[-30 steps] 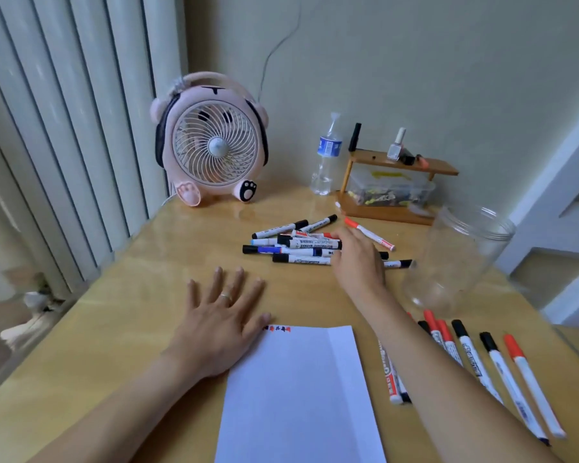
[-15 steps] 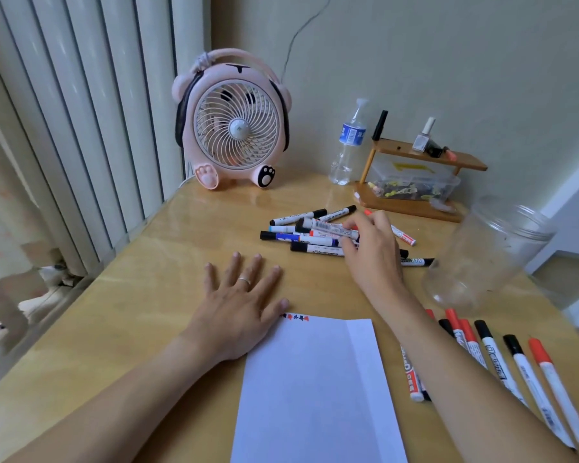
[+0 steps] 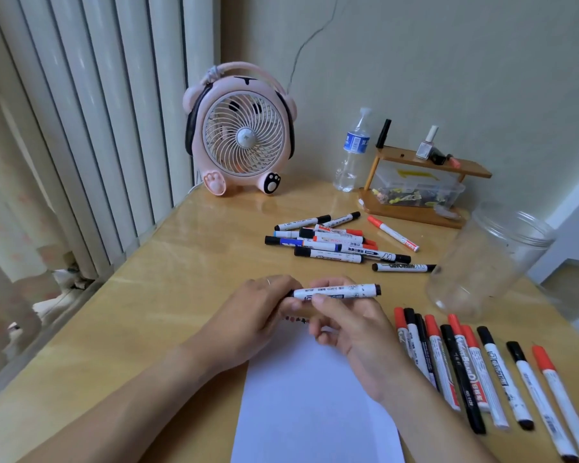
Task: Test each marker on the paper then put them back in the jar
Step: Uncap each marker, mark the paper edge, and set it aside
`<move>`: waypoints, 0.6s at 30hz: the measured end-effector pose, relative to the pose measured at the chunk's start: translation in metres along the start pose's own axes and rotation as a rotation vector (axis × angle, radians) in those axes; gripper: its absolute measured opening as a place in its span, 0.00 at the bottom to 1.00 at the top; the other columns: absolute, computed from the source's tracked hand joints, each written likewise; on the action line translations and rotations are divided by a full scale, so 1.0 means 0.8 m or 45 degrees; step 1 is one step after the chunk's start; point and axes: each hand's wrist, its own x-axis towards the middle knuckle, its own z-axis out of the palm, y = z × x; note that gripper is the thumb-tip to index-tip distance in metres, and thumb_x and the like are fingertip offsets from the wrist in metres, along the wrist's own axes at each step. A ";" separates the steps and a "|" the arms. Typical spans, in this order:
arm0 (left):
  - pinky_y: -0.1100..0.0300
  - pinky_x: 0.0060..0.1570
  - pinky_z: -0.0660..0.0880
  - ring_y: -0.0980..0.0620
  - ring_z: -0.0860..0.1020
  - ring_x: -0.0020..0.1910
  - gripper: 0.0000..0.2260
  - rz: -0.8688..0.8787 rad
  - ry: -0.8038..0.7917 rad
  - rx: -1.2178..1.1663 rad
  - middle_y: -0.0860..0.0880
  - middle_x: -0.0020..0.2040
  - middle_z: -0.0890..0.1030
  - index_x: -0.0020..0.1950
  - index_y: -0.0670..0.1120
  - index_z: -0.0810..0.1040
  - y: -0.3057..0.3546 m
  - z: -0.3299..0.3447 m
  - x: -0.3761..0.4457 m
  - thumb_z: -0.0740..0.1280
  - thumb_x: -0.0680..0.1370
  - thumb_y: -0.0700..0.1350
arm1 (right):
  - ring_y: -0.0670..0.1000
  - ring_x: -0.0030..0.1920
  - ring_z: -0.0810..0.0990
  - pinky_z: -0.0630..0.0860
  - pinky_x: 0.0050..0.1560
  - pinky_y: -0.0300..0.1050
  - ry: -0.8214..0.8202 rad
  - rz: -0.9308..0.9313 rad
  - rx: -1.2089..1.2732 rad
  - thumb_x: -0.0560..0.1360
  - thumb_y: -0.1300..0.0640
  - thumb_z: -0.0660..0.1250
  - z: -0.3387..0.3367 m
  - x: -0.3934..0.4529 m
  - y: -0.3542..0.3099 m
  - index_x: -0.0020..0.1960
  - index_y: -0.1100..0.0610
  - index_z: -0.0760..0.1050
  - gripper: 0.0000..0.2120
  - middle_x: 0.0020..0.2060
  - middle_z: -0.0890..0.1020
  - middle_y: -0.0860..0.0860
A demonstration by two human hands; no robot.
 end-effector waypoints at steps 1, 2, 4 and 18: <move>0.52 0.45 0.73 0.56 0.74 0.43 0.17 -0.010 0.012 0.057 0.57 0.44 0.75 0.54 0.49 0.74 -0.003 0.001 0.000 0.52 0.86 0.58 | 0.52 0.34 0.76 0.72 0.35 0.41 0.019 0.026 0.046 0.77 0.55 0.73 -0.004 -0.002 -0.002 0.58 0.59 0.80 0.12 0.45 0.85 0.58; 0.51 0.45 0.72 0.56 0.73 0.42 0.18 -0.018 0.015 0.120 0.57 0.44 0.75 0.53 0.49 0.73 -0.005 0.001 -0.001 0.50 0.86 0.59 | 0.52 0.34 0.75 0.72 0.35 0.41 0.050 0.034 0.076 0.77 0.52 0.72 -0.009 -0.003 -0.004 0.56 0.58 0.83 0.13 0.46 0.85 0.60; 0.52 0.46 0.71 0.56 0.72 0.42 0.18 -0.045 0.001 0.250 0.58 0.44 0.73 0.52 0.51 0.71 -0.006 0.001 -0.002 0.48 0.86 0.61 | 0.53 0.35 0.77 0.75 0.36 0.42 0.092 0.001 -0.015 0.77 0.54 0.71 -0.017 -0.006 -0.010 0.53 0.56 0.86 0.08 0.45 0.85 0.60; 0.54 0.39 0.68 0.57 0.71 0.37 0.16 -0.146 0.090 0.116 0.57 0.36 0.70 0.41 0.57 0.65 0.012 0.024 0.004 0.49 0.86 0.58 | 0.51 0.33 0.79 0.67 0.28 0.43 0.288 -0.956 -1.901 0.78 0.44 0.58 -0.004 0.002 0.034 0.45 0.50 0.72 0.11 0.37 0.77 0.46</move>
